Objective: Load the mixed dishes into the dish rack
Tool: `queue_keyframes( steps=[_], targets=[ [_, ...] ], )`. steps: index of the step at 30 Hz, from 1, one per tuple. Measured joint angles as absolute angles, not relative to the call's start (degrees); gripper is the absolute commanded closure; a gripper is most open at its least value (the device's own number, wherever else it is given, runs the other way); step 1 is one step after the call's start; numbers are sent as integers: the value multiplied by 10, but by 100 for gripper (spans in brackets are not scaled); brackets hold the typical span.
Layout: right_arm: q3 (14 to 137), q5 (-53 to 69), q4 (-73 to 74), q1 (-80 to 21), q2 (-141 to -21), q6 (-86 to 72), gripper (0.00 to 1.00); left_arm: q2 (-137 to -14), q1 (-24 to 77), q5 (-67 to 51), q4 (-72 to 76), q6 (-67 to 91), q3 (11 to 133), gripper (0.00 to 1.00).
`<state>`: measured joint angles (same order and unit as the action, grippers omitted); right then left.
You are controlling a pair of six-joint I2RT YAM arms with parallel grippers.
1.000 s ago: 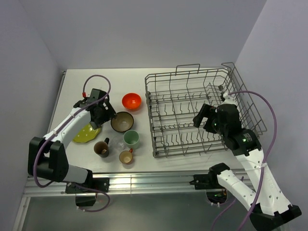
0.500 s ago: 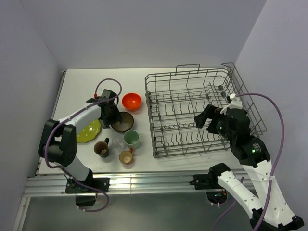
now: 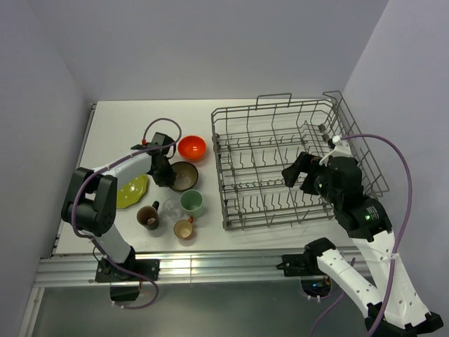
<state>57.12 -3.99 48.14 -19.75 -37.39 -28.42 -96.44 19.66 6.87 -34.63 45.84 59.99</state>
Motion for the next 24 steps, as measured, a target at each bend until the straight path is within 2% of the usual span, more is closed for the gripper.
queue_keyframes(
  steps=[1,2,3,15,21,24],
  targets=[
    [571,-40,481,-197,-374,-284,0,-965,196,63,-344,461,599,83],
    [571,-40,481,-197,-374,-284,0,-964,197,57,-342,460,599,93],
    [571,-40,481,-197,-374,-284,0,-960,197,49,-338,460,600,99],
    [571,-29,472,-197,-379,-280,1,-929,202,75,-340,461,587,100],
    [570,-21,462,-208,-392,-278,5,-816,206,103,-422,456,572,100],
    [570,-43,462,-267,-420,-278,5,-750,216,107,-453,455,577,100]
  ],
)
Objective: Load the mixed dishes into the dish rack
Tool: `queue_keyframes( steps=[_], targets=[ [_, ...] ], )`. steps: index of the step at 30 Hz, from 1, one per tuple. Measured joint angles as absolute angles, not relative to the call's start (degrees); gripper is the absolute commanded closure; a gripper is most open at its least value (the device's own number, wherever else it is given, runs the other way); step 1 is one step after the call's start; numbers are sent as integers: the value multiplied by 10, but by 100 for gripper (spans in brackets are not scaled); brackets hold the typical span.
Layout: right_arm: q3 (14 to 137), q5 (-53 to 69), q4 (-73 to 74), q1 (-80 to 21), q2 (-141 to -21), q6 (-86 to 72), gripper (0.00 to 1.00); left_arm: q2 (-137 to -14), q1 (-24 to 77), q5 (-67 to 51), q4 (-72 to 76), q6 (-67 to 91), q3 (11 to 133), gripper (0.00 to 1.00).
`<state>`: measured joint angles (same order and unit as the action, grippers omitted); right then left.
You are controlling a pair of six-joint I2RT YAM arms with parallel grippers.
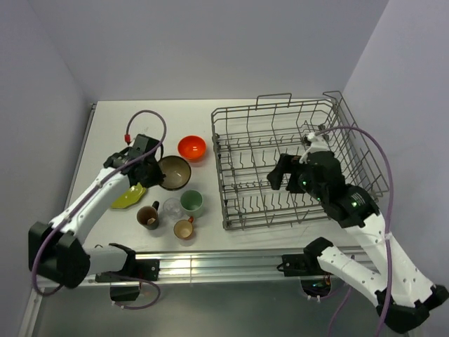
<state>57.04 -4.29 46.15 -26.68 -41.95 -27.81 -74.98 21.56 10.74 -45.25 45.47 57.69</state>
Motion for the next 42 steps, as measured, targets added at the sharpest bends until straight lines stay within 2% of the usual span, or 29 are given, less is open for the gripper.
queue_keyframes(
  steps=[7,12,19,28,36,42],
  targets=[
    [609,-129,465,-428,-495,-283,3,-616,236,97,-507,457,599,100],
    [667,-166,460,-494,-524,-261,3,-564,247,60,-531,456,607,100],
    [731,-158,426,-600,-558,-163,5,-566,288,4,-531,455,609,100],
    [846,-194,422,-777,-746,-32,6,-569,367,-12,-531,459,601,100],
    [868,-202,468,-850,-834,34,9,-588,434,-1,-550,464,601,100],
    [871,-206,491,-866,-844,44,20,-590,452,-1,-560,468,609,100]
  ],
)
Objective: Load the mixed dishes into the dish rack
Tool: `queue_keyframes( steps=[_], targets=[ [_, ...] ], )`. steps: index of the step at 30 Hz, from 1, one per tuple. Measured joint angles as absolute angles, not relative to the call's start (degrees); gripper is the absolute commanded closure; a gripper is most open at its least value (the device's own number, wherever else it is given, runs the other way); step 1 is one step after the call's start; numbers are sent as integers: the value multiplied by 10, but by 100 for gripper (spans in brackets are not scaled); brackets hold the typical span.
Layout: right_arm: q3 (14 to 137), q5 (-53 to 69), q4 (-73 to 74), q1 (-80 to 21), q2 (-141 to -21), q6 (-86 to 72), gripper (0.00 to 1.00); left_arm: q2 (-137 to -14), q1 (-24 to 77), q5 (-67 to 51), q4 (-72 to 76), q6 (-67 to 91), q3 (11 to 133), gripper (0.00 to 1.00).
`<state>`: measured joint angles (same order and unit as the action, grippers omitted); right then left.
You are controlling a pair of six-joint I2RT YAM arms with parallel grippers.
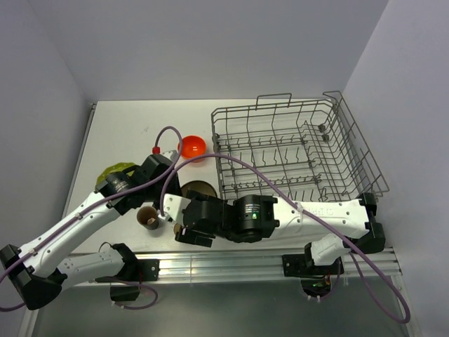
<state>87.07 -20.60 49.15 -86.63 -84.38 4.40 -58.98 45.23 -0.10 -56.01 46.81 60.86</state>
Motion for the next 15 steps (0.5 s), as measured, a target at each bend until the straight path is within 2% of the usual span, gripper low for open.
queue_keyframes(
  steps=[4,10,12,13,14,15],
  targets=[
    [861,-213,491,-867,-844,42,32,-591,452,-1,-573,468,636,100],
    [851,-232,481,-870,-856,42,37,-591,455,-1,-587,462,656,100],
    [851,-252,477,-873,-869,44,65,-591,455,-1,-595,459,656,100],
    [851,-268,471,-874,-877,44,90,-591,455,0,-601,456,656,100],
    [851,-269,469,-876,-886,51,96,-592,457,3,-600,446,656,100],
    [851,-258,463,-882,-899,70,98,-593,460,0,-588,424,659,100]
  ],
)
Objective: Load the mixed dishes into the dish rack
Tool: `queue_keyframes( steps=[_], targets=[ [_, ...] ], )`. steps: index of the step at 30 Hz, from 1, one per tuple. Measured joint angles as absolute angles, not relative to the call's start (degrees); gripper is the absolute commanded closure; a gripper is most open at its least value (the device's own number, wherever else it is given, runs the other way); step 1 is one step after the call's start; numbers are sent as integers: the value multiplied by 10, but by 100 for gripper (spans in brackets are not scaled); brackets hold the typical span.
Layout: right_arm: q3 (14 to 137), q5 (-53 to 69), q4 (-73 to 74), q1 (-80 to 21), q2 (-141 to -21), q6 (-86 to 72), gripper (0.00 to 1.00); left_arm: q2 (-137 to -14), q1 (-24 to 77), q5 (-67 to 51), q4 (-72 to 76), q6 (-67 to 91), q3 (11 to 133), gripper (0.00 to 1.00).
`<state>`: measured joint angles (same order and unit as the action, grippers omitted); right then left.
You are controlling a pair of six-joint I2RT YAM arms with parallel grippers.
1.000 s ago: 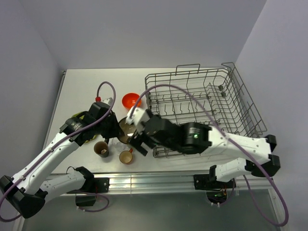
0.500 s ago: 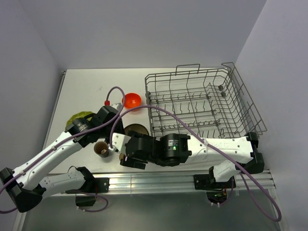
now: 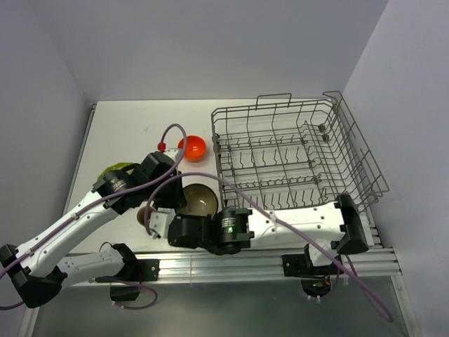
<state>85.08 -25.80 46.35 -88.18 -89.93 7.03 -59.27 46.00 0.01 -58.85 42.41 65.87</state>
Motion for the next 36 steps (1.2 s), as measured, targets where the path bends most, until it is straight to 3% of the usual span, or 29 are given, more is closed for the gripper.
queue_keyframes(
  steps=[3,5,9,12,13,14,25,31,32,35,36],
  targets=[
    [853,-277,455,-900,-928,87,96,-599,471,6,-596,377,658,100],
    [857,-288,455,-901,-936,87,81,-601,470,13,-597,370,658,100],
    [858,-327,460,-900,-937,78,70,-601,463,19,-596,378,659,100],
    [856,-353,461,-900,-937,71,76,-601,459,21,-592,392,659,100],
    [853,-358,460,-900,-937,72,91,-601,459,21,-590,394,659,100],
    [850,-355,458,-900,-936,79,100,-601,459,20,-586,394,659,100],
    [754,-382,351,-913,-889,140,100,-601,469,8,-555,351,659,100],
    [714,-379,324,-912,-844,152,100,-601,469,-14,-536,357,659,63],
    [711,-378,322,-913,-840,147,100,-599,468,-20,-526,371,659,44],
    [710,-399,318,-909,-827,117,100,-587,464,-46,-512,409,668,2],
    [710,-406,319,-906,-823,113,100,-581,463,-53,-509,416,670,1]
  ],
)
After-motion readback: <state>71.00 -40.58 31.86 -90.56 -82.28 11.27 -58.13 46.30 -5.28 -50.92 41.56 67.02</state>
